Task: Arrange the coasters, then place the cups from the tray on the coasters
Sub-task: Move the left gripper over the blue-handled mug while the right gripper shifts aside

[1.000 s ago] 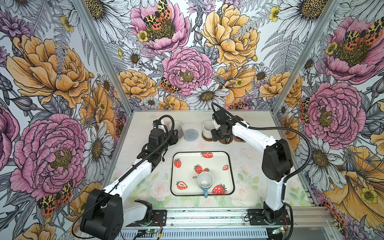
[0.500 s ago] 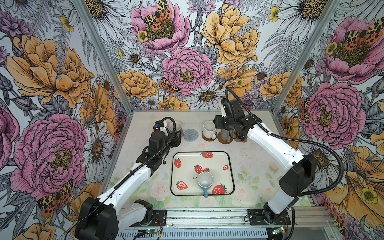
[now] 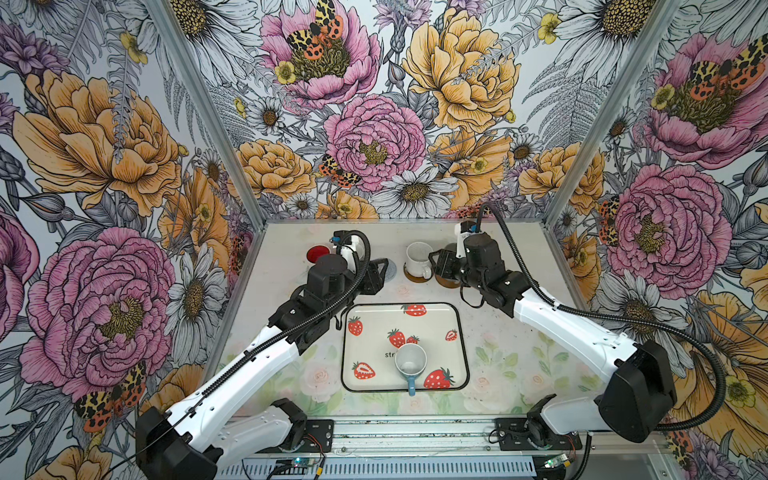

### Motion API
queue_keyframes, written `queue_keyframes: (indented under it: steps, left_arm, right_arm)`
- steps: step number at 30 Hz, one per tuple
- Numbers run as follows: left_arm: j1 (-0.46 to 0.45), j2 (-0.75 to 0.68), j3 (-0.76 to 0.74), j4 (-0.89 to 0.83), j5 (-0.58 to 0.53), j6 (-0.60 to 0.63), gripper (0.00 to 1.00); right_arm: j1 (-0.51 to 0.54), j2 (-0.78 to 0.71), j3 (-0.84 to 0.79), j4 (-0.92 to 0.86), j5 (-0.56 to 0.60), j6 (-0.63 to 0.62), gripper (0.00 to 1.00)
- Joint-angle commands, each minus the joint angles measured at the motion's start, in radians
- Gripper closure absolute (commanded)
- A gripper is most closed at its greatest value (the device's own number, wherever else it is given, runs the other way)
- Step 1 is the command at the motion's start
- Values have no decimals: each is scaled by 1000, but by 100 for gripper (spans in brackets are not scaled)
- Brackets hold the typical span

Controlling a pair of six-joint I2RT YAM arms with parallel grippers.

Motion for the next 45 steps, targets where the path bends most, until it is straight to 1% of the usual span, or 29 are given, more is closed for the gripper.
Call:
queue_keyframes:
  steps: [1, 4, 6, 8, 11, 14, 17, 20, 23, 27, 34, 36, 37, 45]
  left_arm:
    - [-86, -85, 92, -157, -157, 67, 42]
    - [-180, -156, 88, -150, -239, 59, 40]
    - [-209, -185, 74, -151, -246, 40, 39]
    - [-226, -199, 61, -155, -220, 19, 39]
    - [-246, -198, 38, -178, -142, -6, 39]
    - [-274, -171, 30, -249, -137, -21, 39]
    - [-317, -118, 47, -368, -137, -20, 38]
    - [-380, -56, 66, -495, -140, -25, 39]
    - [-457, -20, 58, -561, -141, -36, 38]
    - [-546, -2, 16, -570, -142, -87, 38]
    - [-659, 21, -47, -570, -167, -188, 38]
    - [-670, 22, -66, -569, -179, -224, 38]
    - [-699, 24, -77, -569, -182, -242, 38]
    - [-755, 88, -108, -564, -200, -329, 35]
  right_arm:
    - [5, -75, -11, 98, -15, 29, 44]
    - [5, -102, -36, 113, -18, 26, 44]
    - [5, -120, -58, 123, -11, 25, 44]
    - [3, -137, -77, 131, -7, 26, 43]
    - [0, -160, -102, 142, 0, 25, 43]
    - [-3, -181, -123, 156, -2, 24, 43]
    - [-9, -197, -144, 168, 1, 24, 43]
    - [-15, -211, -163, 175, 10, 26, 43]
    - [-20, -215, -175, 184, 17, 29, 42]
    - [-22, -206, -175, 190, 8, 31, 42]
    - [-23, -193, -170, 196, -2, 32, 42]
    - [-23, -194, -171, 196, -1, 31, 42]
    - [-23, -194, -172, 195, 0, 31, 42]
    - [-23, -182, -170, 195, 0, 30, 42]
